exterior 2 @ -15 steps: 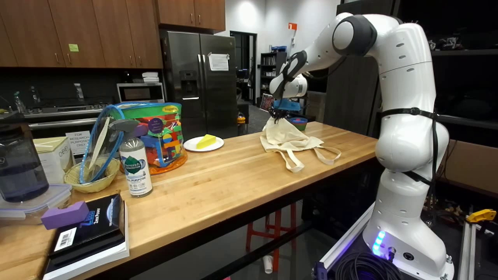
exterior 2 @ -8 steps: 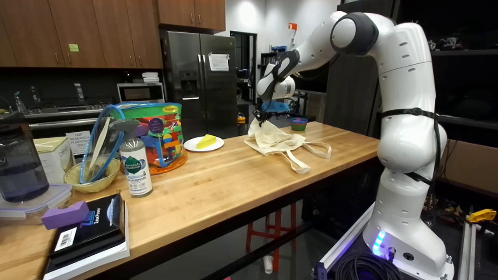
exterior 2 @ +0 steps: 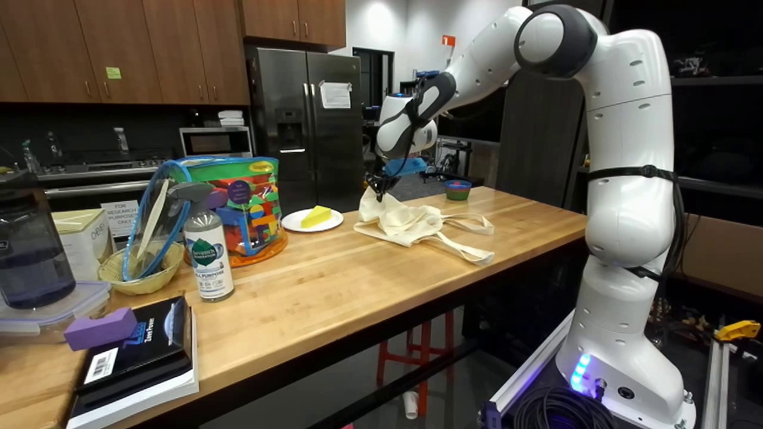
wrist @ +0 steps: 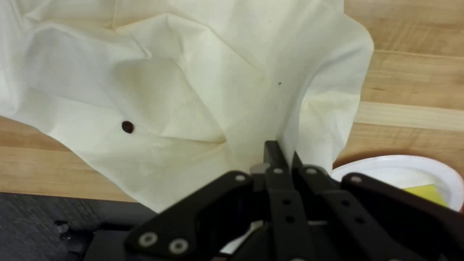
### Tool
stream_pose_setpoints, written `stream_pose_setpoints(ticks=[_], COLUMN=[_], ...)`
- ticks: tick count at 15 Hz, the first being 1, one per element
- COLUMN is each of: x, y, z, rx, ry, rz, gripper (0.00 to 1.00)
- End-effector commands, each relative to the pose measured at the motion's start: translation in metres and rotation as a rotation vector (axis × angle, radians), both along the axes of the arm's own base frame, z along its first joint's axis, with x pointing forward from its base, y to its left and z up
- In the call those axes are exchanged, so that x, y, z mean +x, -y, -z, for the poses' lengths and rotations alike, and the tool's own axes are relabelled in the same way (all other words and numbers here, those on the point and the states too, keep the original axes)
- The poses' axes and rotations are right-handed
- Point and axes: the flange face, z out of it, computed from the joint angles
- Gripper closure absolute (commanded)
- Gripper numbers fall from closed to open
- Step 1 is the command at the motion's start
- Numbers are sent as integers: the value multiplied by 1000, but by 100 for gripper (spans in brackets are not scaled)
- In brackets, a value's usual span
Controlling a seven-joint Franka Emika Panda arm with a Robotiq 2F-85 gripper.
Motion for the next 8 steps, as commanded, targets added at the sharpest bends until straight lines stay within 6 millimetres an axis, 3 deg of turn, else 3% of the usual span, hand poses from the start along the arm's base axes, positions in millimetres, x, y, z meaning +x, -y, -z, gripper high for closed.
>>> stream_pose_setpoints(ticks=[1, 8], x=[-24, -60], y=[-23, -88], z=[-12, -8], rx=[-41, -42], ry=[-24, -82], rz=[-71, -188], gripper=[99, 99])
